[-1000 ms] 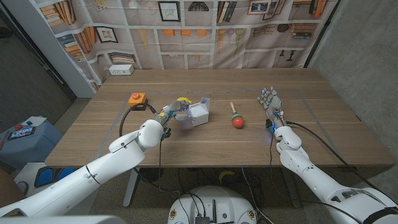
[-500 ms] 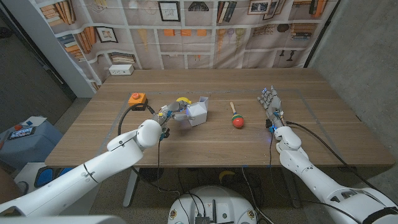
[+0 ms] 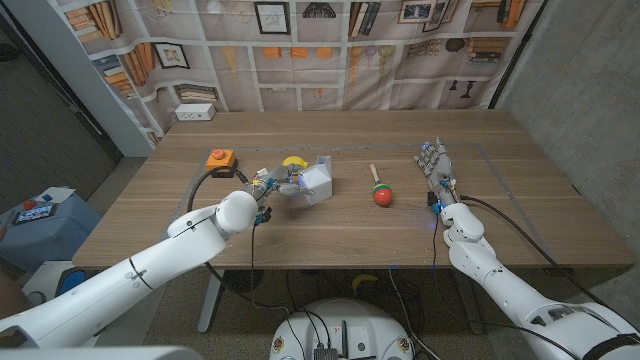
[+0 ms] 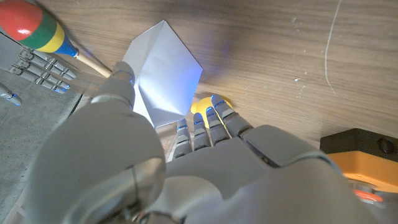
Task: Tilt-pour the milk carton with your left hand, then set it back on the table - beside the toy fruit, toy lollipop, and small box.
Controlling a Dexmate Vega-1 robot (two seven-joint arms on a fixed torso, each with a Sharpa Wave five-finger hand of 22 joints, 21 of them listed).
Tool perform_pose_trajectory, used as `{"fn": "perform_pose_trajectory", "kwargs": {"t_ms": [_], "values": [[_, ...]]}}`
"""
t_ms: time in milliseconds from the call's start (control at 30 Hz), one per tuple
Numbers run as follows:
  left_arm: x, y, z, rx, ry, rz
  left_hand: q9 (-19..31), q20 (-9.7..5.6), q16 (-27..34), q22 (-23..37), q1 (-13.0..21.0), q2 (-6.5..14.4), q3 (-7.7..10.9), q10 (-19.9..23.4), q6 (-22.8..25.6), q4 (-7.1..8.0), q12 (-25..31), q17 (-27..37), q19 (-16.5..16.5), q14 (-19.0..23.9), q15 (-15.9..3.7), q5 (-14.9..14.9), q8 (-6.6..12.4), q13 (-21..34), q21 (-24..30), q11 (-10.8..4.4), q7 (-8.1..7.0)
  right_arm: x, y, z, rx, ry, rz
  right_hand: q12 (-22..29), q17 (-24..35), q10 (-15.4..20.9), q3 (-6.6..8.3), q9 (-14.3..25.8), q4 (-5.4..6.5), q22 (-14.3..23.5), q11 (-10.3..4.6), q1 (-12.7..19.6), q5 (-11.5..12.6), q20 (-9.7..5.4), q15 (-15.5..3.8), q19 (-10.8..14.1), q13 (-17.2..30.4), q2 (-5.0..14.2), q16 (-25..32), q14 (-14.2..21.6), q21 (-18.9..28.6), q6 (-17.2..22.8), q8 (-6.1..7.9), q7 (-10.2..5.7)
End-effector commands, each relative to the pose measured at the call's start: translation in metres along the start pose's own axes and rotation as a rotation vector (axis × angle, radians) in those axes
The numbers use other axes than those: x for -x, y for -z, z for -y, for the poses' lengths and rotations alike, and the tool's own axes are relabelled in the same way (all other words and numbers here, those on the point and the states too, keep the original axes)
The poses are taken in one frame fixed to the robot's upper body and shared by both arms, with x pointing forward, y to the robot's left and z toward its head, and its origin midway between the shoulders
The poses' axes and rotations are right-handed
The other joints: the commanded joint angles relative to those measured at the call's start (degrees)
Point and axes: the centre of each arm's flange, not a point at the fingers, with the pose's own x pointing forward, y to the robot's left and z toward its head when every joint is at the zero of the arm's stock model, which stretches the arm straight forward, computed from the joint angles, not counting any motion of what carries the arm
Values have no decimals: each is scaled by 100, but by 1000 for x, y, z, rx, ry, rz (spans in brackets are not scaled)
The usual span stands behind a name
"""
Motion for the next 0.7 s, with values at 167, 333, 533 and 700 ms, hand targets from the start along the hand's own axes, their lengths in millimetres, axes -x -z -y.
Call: {"fn": "perform_pose_trajectory", "kwargs": {"t_ms": [167, 333, 533, 700], "values": [[1, 9, -11, 35, 69, 27, 6, 41, -31, -18, -285, -85, -87, -604, -383, 3, -44, -5, -557, -718, 213, -72, -445, -288, -64, 218, 158, 2, 0, -4, -3, 1, 7, 27, 9, -5, 53, 10, 5, 17, -1, -31, -4, 22, 34, 22, 16, 64, 44, 23, 22, 67, 19, -13], [2, 11, -19, 34, 83, 56, 6, 8, -32, -23, -426, -183, -136, -886, -620, 8, -48, -5, -905, -1077, 250, -110, -592, -382, -77, 239, 213, 2, 0, -6, -2, 1, 9, 28, 10, -4, 56, 10, 5, 17, -2, -35, -4, 21, 34, 24, 16, 62, 43, 20, 22, 67, 18, -13], [3, 16, -25, 64, 91, 79, 6, -34, -27, -22, -603, -231, -180, -1152, -780, 41, -47, 0, -1353, -1415, 264, -122, -633, -433, -98, 265, 216, 4, 0, -6, 2, 3, 10, 27, 10, -5, 60, 10, 3, 17, -11, -36, -5, 19, 36, 25, 16, 61, 43, 20, 22, 70, 19, -14], [4, 21, -28, 97, 103, 112, 5, -67, -18, -21, -795, -261, -224, -1433, -938, 78, -52, 3, -1707, -1685, 225, -120, -652, -454, -90, 244, 250, 7, 0, -7, 5, 7, 11, 28, 11, -3, 62, 10, 2, 17, -8, -40, -5, 19, 32, 25, 16, 58, 42, 17, 21, 69, 18, -10]]}}
